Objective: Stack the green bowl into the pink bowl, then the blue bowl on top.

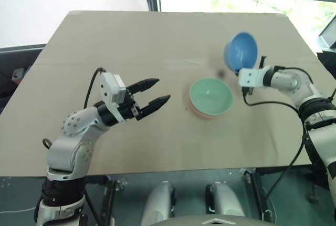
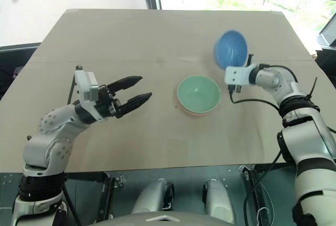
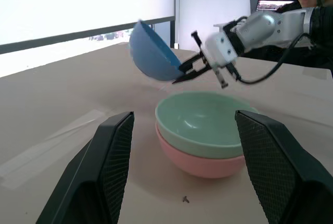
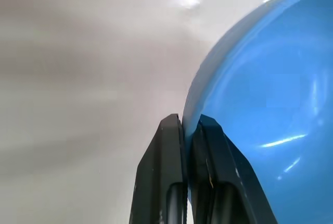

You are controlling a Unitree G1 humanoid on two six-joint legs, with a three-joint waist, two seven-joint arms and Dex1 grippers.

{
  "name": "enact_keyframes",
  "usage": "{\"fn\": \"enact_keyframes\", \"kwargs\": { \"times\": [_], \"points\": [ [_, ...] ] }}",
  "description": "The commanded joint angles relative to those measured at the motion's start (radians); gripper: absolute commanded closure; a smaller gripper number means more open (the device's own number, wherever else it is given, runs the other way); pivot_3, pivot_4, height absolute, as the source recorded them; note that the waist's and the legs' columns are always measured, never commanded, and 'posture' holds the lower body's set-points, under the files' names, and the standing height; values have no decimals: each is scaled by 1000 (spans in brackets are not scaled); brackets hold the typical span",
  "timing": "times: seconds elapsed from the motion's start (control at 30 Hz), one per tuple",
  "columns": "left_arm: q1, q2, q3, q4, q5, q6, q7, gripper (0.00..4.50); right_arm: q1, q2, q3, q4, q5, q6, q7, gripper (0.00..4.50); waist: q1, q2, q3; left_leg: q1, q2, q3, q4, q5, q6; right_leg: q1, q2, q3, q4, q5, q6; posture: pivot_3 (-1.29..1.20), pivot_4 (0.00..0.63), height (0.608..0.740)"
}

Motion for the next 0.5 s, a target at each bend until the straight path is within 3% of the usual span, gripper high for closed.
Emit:
{"fn": "enact_keyframes", "kwargs": {
  "times": [0.03, 0.17, 0.33, 0.37, 0.43, 0.5],
  "points": [
    [-15, -7, -3, 12, 19, -40, 14, 1220, 142, -56, -80, -422, 265, 186, 233, 4488, 3, 0, 0, 0, 0, 0, 0, 0, 0, 0, 0, 0, 0, 0, 0, 0, 150, 740],
    [-26, -21, -24, 52, 52, -62, 24, 1220, 373, -107, -93, -897, 403, 498, 314, 4488, 14, 0, 0, -2, 0, -3, 0, 0, 0, 0, -1, -3, 0, 0, 0, 0, 150, 740],
    [-66, -34, -44, 96, 91, -75, 51, 1220, 509, -80, -42, -1073, 300, 661, 261, 4488, 15, -1, -1, 0, -1, -1, 5, -1, 1, 1, -2, -1, 0, 0, 0, 0, 150, 740],
    [-73, -32, -43, 103, 91, -75, 49, 1220, 525, -74, -46, -1090, 302, 693, 255, 3788, 15, -1, -1, 0, -1, -1, 5, -1, 1, 1, -1, -1, 1, 0, 0, 0, 150, 740],
    [-78, -27, -39, 108, 86, -74, 45, 1220, 543, -65, -56, -1118, 306, 732, 246, 3082, 17, -1, -1, 1, -1, -1, 5, -1, 1, 2, -1, -1, 2, 0, 0, 0, 150, 740],
    [-77, -24, -36, 110, 86, -74, 45, 1220, 546, -59, -80, -1153, 307, 751, 225, 2087, 17, -1, -1, 1, -1, -1, 5, -1, 1, 1, -1, -1, 2, 0, 0, 0, 150, 740]
  ]
}}
